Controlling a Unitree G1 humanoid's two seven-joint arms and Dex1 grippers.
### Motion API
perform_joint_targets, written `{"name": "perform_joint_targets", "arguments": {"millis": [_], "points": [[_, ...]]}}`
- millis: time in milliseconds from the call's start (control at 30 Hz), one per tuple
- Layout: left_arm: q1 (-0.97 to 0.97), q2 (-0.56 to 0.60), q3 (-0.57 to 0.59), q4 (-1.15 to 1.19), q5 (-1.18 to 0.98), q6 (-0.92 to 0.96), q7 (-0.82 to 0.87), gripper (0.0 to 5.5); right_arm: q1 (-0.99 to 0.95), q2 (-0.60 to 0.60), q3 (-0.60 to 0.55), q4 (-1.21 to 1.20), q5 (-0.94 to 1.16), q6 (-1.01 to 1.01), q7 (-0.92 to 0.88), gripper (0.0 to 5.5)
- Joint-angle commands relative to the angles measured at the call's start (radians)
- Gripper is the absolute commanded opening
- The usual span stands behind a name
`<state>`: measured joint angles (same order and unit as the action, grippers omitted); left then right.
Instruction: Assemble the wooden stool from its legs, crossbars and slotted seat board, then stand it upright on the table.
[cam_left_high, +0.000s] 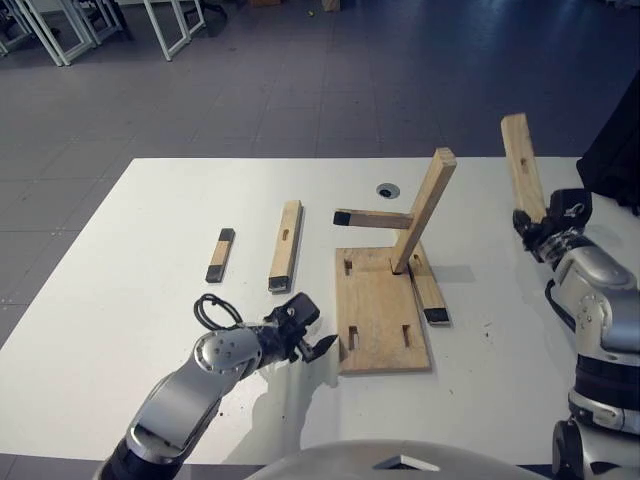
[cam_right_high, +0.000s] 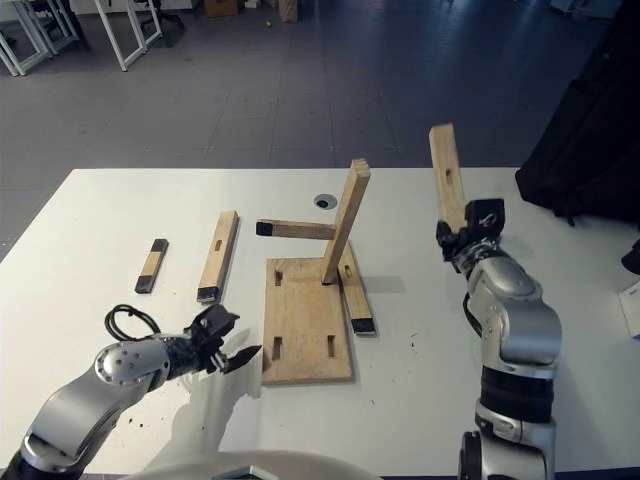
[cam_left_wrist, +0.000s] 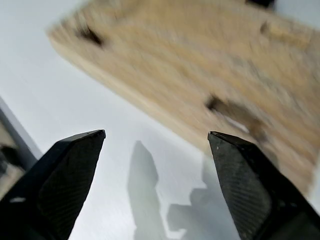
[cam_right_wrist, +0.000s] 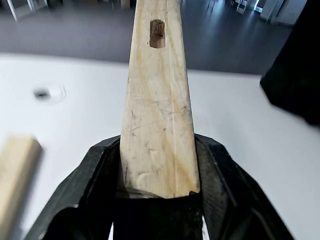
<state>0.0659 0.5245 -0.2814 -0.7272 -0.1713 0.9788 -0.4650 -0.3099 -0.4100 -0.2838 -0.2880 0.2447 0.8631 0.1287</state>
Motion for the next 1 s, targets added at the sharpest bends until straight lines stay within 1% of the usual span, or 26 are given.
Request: {"name": "perform_joint_targets", "arguments": {"millis": [33,100,167,233,267,300,333,433,500,567,667,900,933,967,1000], "points": [[-0.053,-0.083,-0.029,0.019,-0.026,0.034,0.034,3.81,-0.145,0.012,-0.036,-0.068,0.058,0.002,-0.005,2.04],[-0.055,-0.113,0.017,-0.010,-0.094,0.064,0.007,3.81,-0.221,0.026,-0.067,-0.088,0.134,0.009,0.024,2.04],[-0.080,-0.118,0.189,-0.010,-0.233,0.069,-0.075,3.81,-0.291,0.065,-0.122,-0.134,0.367,0.075,0.121,2.04],[-0.203,-0.145,0.445,0.089,-0.537,0.063,-0.192,3.81,-0.270,0.061,-0.160,-0.199,0.685,0.185,0.249,2.04],[-0.266,-0.151,0.533,0.152,-0.664,0.066,-0.236,3.81,-0.253,0.047,-0.162,-0.214,0.790,0.219,0.298,2.04],[-0.335,-0.149,0.595,0.230,-0.781,0.078,-0.273,3.81,-0.233,0.024,-0.160,-0.220,0.883,0.244,0.350,2.04],[-0.382,-0.140,0.624,0.290,-0.860,0.094,-0.299,3.81,-0.220,0.000,-0.156,-0.220,0.938,0.257,0.385,2.04],[-0.488,-0.120,0.666,0.446,-1.087,0.162,-0.320,3.81,-0.205,-0.058,-0.120,-0.206,1.020,0.277,0.464,2.04],[-0.516,-0.108,0.670,0.487,-1.206,0.192,-0.299,3.81,-0.196,-0.078,-0.066,-0.202,1.033,0.276,0.497,2.04],[-0.516,-0.087,0.641,0.482,-1.241,0.209,-0.283,3.81,-0.185,-0.097,-0.001,-0.198,0.994,0.259,0.511,2.04],[-0.503,-0.078,0.619,0.472,-1.292,0.208,-0.248,3.81,-0.181,-0.104,0.066,-0.203,0.978,0.239,0.526,2.04],[-0.507,-0.063,0.593,0.478,-1.313,0.160,-0.201,3.81,-0.164,-0.093,0.151,-0.239,1.026,0.230,0.512,2.04],[-0.504,-0.060,0.592,0.480,-1.329,0.161,-0.202,3.62,-0.161,-0.097,0.159,-0.239,1.029,0.229,0.510,2.04],[-0.494,-0.054,0.596,0.474,-1.358,0.162,-0.217,3.55,-0.159,-0.101,0.166,-0.237,1.028,0.228,0.509,2.04],[-0.489,-0.050,0.598,0.472,-1.378,0.163,-0.213,3.31,-0.158,-0.105,0.171,-0.231,1.024,0.227,0.509,2.04]]}}
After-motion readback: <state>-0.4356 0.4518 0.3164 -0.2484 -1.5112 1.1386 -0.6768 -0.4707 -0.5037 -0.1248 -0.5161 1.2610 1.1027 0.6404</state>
